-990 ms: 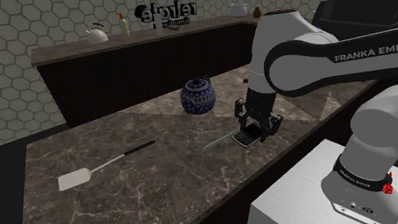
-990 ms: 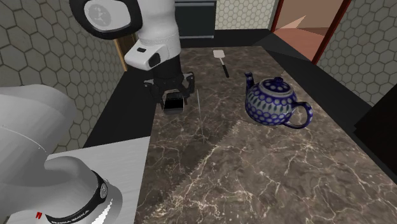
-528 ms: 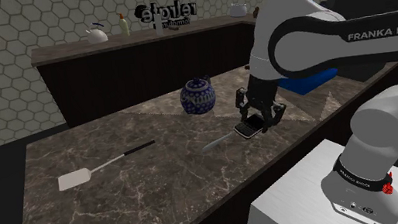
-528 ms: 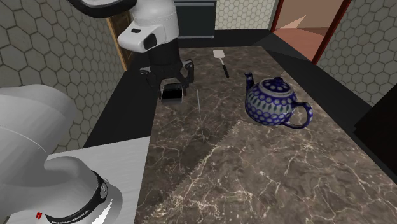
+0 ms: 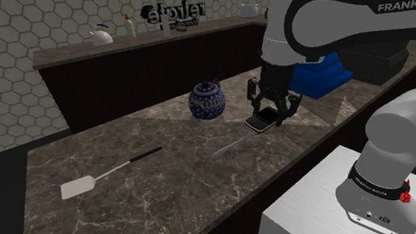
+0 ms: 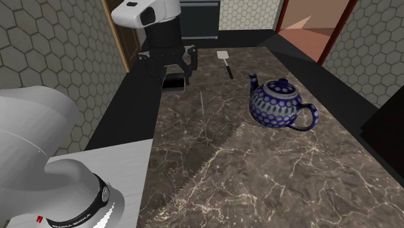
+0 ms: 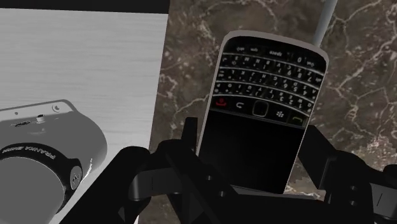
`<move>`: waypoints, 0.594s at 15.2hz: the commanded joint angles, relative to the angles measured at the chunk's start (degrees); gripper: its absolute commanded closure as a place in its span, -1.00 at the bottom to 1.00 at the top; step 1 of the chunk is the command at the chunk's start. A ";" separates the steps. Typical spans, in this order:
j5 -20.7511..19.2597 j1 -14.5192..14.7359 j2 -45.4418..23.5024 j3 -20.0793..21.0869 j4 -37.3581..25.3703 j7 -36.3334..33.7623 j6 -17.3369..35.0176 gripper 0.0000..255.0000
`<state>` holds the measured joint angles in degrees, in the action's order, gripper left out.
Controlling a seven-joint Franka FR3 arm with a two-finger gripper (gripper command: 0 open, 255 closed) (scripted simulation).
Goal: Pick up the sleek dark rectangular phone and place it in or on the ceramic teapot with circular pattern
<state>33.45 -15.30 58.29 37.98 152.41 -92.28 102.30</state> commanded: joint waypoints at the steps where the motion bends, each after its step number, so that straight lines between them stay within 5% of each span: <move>1: -0.79 -0.29 0.01 -0.80 -1.44 -0.19 -1.44 1.00; 9: -3.61 -1.36 -0.38 -3.78 -7.18 -0.76 -6.81 1.00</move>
<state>30.23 -16.50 57.99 34.64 145.94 -93.04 96.16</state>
